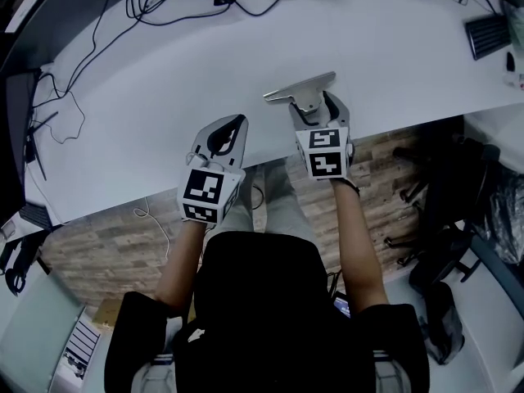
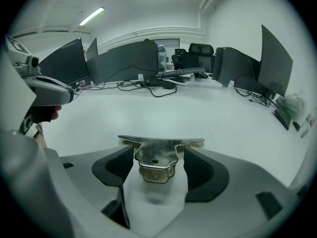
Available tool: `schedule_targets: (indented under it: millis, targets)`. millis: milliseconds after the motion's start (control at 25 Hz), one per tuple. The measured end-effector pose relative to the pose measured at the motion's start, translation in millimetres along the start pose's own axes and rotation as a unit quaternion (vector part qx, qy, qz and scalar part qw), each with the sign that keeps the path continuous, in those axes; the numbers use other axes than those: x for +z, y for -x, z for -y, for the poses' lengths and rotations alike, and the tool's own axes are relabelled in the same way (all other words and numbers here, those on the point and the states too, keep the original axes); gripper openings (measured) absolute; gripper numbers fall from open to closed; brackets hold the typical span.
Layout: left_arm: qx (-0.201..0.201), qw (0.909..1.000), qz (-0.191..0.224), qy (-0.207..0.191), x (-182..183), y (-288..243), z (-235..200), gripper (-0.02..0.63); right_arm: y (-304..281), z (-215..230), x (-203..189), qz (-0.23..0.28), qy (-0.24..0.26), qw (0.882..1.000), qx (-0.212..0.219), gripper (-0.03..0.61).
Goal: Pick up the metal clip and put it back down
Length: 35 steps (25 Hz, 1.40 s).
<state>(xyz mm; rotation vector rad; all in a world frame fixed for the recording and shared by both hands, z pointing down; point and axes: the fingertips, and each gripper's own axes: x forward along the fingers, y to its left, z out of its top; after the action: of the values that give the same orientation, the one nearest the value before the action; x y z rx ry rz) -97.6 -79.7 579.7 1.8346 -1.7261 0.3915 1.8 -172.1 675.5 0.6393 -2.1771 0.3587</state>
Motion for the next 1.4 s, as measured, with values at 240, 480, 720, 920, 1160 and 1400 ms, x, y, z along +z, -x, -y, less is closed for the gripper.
schedule_targets:
  millis: [240, 480, 720, 920, 1160, 1400]
  targets:
    - [0.004, 0.9998, 0.012, -0.015, 15.8, 8.3, -2.2, 0.009, 15.4, -0.4, 15.3, 0.017, 0.007, 1.0, -0.005, 0.302]
    - [0.003, 0.9993, 0.025, -0.026, 30.9, 18.5, -1.8, 0.009, 32.7, -4.5, 27.5, 0.027, 0.008, 1.0, -0.004, 0.301]
    - [-0.004, 0.9986, 0.04, -0.034, 46.8, 29.5, 2.3, 0.009, 51.4, 0.2, 35.2, 0.034, 0.001, 0.999, -0.037, 0.162]
    - [-0.007, 0.9978, 0.048, -0.045, 54.6, 40.1, 4.0, 0.009, 68.5, -1.9, 42.2, 0.045, 0.004, 0.998, -0.051, 0.081]
    - [-0.018, 0.9963, 0.061, -0.058, 70.9, 52.2, 14.9, 0.009, 92.8, -8.5, 55.4, 0.065, 0.013, 0.996, -0.055, 0.04]
    - [-0.023, 0.9941, 0.087, -0.061, 94.8, 64.1, 24.7, 0.009, 122.9, -10.4, 73.7, 0.106, 0.007, 0.993, -0.058, 0.026]
